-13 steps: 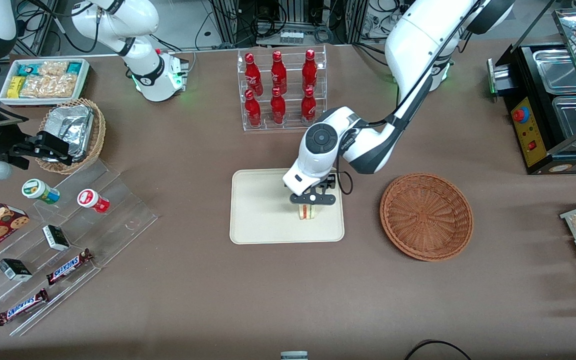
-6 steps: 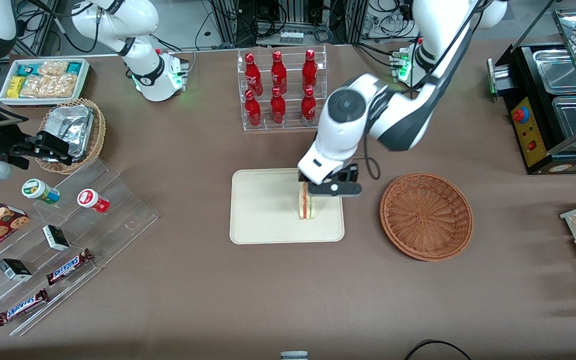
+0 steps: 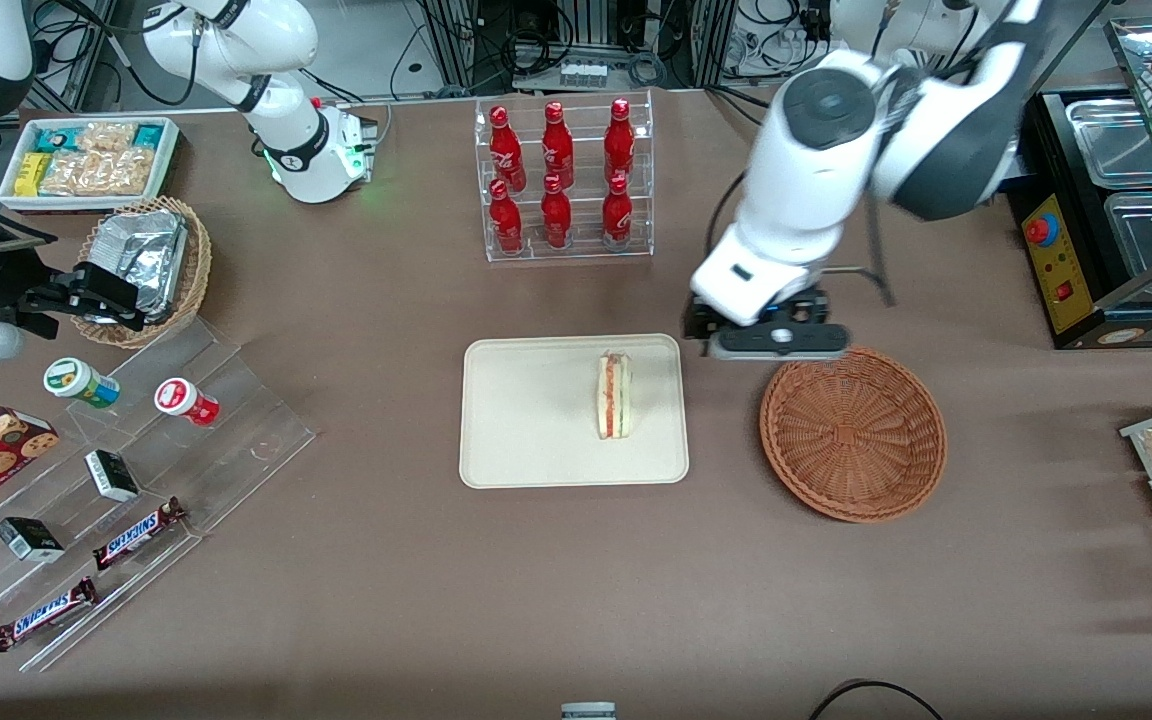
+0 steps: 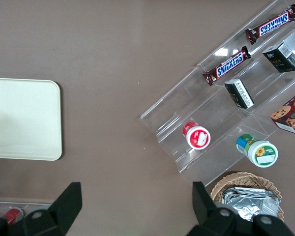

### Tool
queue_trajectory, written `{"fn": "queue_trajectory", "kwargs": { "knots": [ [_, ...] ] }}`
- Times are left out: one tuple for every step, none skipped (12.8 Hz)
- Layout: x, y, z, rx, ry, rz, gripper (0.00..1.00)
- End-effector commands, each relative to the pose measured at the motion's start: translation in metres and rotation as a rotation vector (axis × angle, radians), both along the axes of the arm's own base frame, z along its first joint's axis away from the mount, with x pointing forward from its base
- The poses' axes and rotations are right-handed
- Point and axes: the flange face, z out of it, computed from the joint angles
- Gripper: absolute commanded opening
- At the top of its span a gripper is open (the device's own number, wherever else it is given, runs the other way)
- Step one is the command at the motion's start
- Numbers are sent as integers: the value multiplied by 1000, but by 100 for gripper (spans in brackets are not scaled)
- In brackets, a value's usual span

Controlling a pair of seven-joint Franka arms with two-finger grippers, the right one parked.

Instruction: Place sandwich from basket to tray

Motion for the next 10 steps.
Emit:
{"fn": "queue_trajectory", "kwargs": {
  "knots": [
    [4,46,18,35,17,-24,100],
    [4,57,25,43,25,-42,100],
    [7,70,34,50,34,-49,100],
    [7,76,41,60,51,-69,100],
    [9,85,47,66,63,-73,100],
    [10,93,54,68,72,-59,100],
    [12,104,61,48,89,-33,100],
    [15,123,66,15,122,8,100],
    [18,143,74,-2,142,30,100],
    [16,157,81,2,158,13,100]
  ]
}}
